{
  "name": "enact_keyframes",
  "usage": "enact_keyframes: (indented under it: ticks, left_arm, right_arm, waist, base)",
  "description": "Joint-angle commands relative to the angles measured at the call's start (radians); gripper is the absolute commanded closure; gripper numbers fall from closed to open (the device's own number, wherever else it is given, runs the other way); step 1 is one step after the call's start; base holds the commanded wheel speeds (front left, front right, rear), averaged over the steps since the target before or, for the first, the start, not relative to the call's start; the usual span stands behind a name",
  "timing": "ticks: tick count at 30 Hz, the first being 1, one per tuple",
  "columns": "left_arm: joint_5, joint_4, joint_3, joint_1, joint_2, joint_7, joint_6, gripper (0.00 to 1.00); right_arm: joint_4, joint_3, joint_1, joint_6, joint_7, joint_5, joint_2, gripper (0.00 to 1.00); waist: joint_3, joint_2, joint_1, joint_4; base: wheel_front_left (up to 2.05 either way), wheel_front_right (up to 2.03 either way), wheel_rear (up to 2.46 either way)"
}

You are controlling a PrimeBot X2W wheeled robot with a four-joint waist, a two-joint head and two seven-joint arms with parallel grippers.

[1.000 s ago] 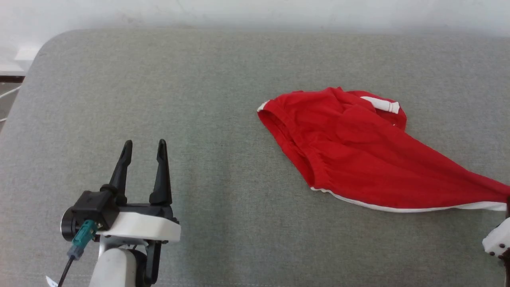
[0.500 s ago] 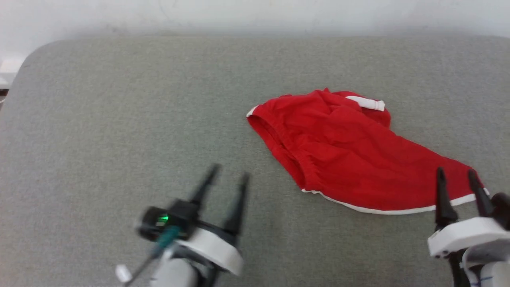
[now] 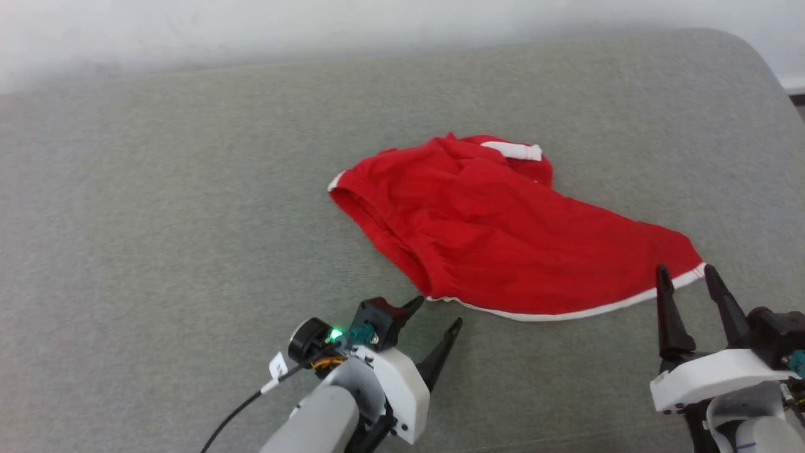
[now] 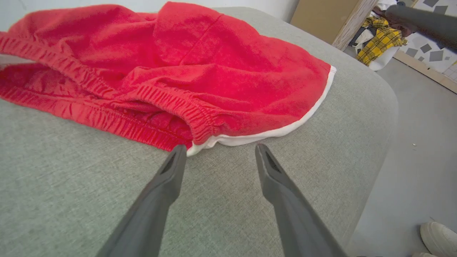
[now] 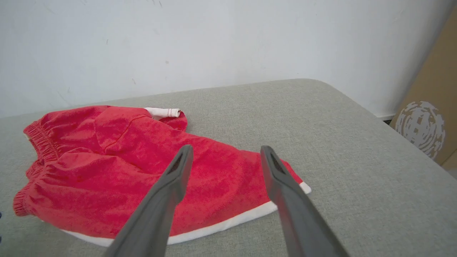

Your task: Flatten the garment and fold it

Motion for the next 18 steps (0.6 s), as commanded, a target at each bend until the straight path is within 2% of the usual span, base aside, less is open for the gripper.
enact_keyframes:
  ticks: [1,11,12,13,14,18]
  left_arm:
    - [-0.012,0.023,-0.006,-0.029,0.004,0.01,-0.006,0.0]
    - [-0.042,0.118,0.006,-0.1,0.003,0.025,-0.001,0.0]
    - [-0.042,0.121,0.005,-0.107,0.003,0.022,-0.002,0.11]
    - [-0.043,0.125,0.003,-0.112,0.003,0.019,-0.002,0.69]
    - [-0.045,0.128,-0.001,-0.115,0.002,0.016,-0.002,1.0]
    - [-0.063,0.133,-0.004,-0.113,0.005,0.014,-0.003,1.0]
  right_arm:
    - [0.005,0.008,0.003,-0.001,-0.004,0.007,0.0,0.0]
    - [0.046,0.028,-0.029,-0.001,-0.027,0.031,0.0,0.0]
    - [0.05,0.029,-0.033,-0.001,-0.029,0.033,0.0,0.0]
    - [0.053,0.029,-0.035,-0.001,-0.031,0.034,0.0,0.0]
    - [0.057,0.029,-0.037,-0.001,-0.033,0.036,0.0,0.0]
    - [0.069,0.023,-0.04,-0.001,-0.037,0.036,0.0,0.0]
  waist:
    - [0.018,-0.0002,0.0,-0.034]
    - [0.046,-0.0002,0.0,-0.069]
    - [0.048,-0.0002,0.0,-0.069]
    - [0.049,-0.0002,0.0,-0.067]
    - [0.049,-0.0002,0.0,-0.065]
    - [0.046,-0.0002,0.0,-0.05]
  base:
    - [0.0,0.0,0.0]
    - [0.0,0.0,0.0]
    - [0.0,0.0,0.0]
    - [0.0,0.0,0.0]
    - [0.0,0.0,0.0]
    - [0.0,0.0,0.0]
